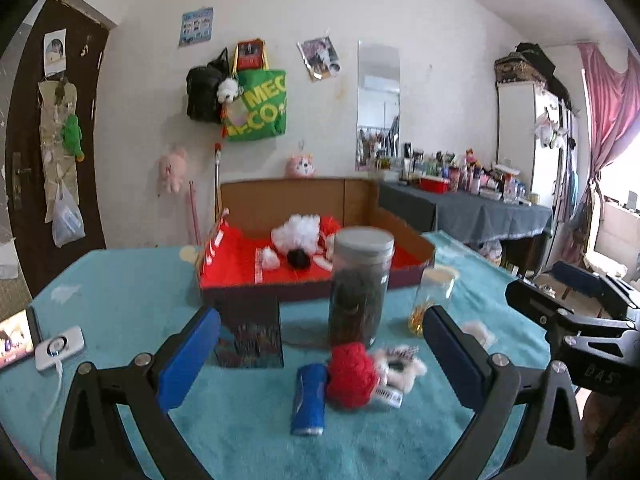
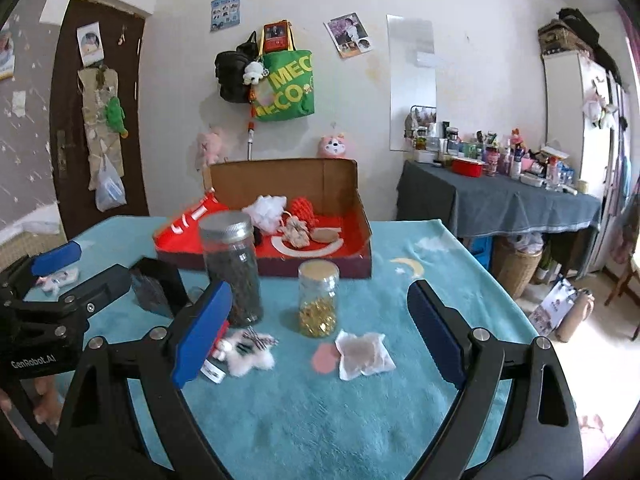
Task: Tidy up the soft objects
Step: 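Withdraw both tools from the box back over the table, then grasp the blue rolled cloth with the left tool while the right tool grasps the white plush sheep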
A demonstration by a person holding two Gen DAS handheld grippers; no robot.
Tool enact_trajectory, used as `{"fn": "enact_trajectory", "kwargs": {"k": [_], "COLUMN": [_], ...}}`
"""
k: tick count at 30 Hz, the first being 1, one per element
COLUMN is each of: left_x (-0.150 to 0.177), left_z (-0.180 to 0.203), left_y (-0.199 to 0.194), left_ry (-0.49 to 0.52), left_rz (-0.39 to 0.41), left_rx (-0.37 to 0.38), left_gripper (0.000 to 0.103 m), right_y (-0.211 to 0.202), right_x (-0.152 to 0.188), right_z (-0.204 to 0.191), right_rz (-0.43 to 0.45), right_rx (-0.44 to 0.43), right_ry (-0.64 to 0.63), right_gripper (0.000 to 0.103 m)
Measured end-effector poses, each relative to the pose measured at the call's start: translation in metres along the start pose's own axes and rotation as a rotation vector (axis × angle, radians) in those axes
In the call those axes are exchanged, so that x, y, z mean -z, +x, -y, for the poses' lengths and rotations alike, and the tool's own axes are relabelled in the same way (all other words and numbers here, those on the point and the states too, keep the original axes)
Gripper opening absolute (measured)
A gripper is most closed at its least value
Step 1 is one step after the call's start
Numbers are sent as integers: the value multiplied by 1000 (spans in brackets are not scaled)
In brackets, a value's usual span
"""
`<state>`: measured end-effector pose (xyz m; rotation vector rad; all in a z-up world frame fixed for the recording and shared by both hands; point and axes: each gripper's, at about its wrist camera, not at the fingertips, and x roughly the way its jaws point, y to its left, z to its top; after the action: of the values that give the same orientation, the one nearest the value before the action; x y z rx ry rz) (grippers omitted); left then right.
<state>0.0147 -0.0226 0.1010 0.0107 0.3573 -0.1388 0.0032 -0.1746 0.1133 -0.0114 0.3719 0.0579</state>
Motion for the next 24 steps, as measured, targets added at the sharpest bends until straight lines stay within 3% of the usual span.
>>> {"fn": "enact_trajectory", "kwargs": {"k": [11, 24], "left_x": [41, 51], "left_z": [-6, -19], "left_y": [24, 43], "left_ry": [-20, -36], "left_rz": [-115, -193], "left_rx": [-17, -44], "left_gripper": [103, 103], "right_y": [31, 51], "right_x": [44, 65], "right_z": [1, 4], "right_rz": [-120, -210], "right_rx": [1, -17], "right_ry": [38, 59], "right_gripper": [90, 90]}}
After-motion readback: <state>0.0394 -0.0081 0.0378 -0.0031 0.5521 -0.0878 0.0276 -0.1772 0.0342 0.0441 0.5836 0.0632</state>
